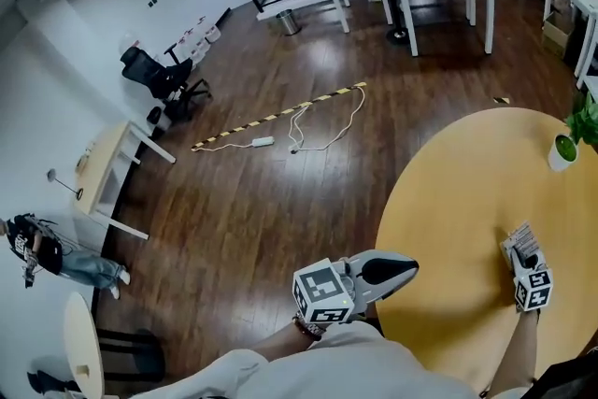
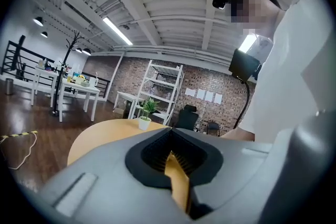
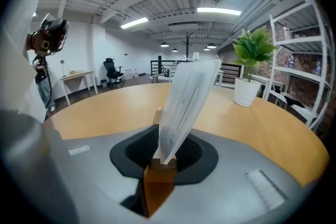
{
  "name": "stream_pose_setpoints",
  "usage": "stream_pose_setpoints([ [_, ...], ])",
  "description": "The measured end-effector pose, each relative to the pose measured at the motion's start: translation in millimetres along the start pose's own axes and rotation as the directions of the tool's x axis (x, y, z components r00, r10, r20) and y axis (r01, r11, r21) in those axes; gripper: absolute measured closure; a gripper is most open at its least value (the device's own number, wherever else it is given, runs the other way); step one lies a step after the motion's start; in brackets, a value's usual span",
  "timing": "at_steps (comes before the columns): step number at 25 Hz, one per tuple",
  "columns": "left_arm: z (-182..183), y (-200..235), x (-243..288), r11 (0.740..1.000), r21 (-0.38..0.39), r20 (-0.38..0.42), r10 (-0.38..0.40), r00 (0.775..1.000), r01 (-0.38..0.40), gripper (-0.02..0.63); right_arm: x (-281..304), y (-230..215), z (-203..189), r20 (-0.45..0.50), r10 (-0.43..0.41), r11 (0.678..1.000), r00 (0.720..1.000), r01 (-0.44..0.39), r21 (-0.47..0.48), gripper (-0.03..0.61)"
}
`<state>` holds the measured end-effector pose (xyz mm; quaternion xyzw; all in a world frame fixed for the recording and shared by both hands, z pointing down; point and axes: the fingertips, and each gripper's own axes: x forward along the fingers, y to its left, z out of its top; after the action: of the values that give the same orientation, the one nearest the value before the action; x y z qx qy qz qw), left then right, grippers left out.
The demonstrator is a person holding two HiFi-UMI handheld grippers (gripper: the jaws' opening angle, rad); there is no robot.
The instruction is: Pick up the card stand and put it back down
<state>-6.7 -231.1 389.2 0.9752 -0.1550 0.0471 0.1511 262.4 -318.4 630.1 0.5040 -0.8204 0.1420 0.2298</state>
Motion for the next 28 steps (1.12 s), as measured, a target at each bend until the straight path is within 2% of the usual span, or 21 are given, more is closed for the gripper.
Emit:
stream_pose_setpoints([
  [3,-3,8,18,0.999,-0.029,-0.010,-0.026,1.000,0.025,0.612,3,0,0,-0.015,0.052,0.996,0.999,-0.053,-0.075,0.488],
  [6,-7,14,30,0.997,-0.049,-0.020,-0.054,0.998,0.053,0.612,7,1,-4,-0.023,0.081,0.992,0.996,-0.083,-0.092,0.486],
  [9,-7,16,34,0.995,-0.069,-0.026,-0.074,0.997,0.072,0.612,15,1,-10,-0.025,0.062,0.996,0.998,-0.063,-0.065,0.404],
  [12,-8,13,33,0.992,-0.094,-0.042,-0.093,0.995,0.089,0.612,6,1,-16,-0.018,0.018,1.000,1.000,-0.018,0.007,0.383],
  [15,-13,12,31,0.986,-0.121,-0.046,-0.117,0.992,0.110,0.612,-20,0,-32,-0.053,-0.066,0.996,0.996,0.069,0.057,0.363],
  [19,-12,12,24,0.980,-0.145,-0.033,-0.145,0.989,0.139,0.612,-72,9,-42,-0.035,-0.197,0.963,0.980,0.200,0.179,0.324],
  [22,-11,-8,19,0.974,-0.138,-0.018,-0.185,0.983,0.181,0.612,-135,39,-25,0.060,-0.270,0.923,0.961,0.241,0.298,0.304],
  [25,-12,-32,12,0.969,-0.126,-0.007,-0.216,0.976,0.213,0.612,-204,85,30,0.245,-0.323,0.884,0.914,0.199,0.424,0.232],
  [28,-11,-68,0,0.968,-0.113,0.000,-0.224,0.974,0.223,0.612,-266,140,86,0.362,-0.338,0.902,0.869,0.188,0.389,0.218],
])
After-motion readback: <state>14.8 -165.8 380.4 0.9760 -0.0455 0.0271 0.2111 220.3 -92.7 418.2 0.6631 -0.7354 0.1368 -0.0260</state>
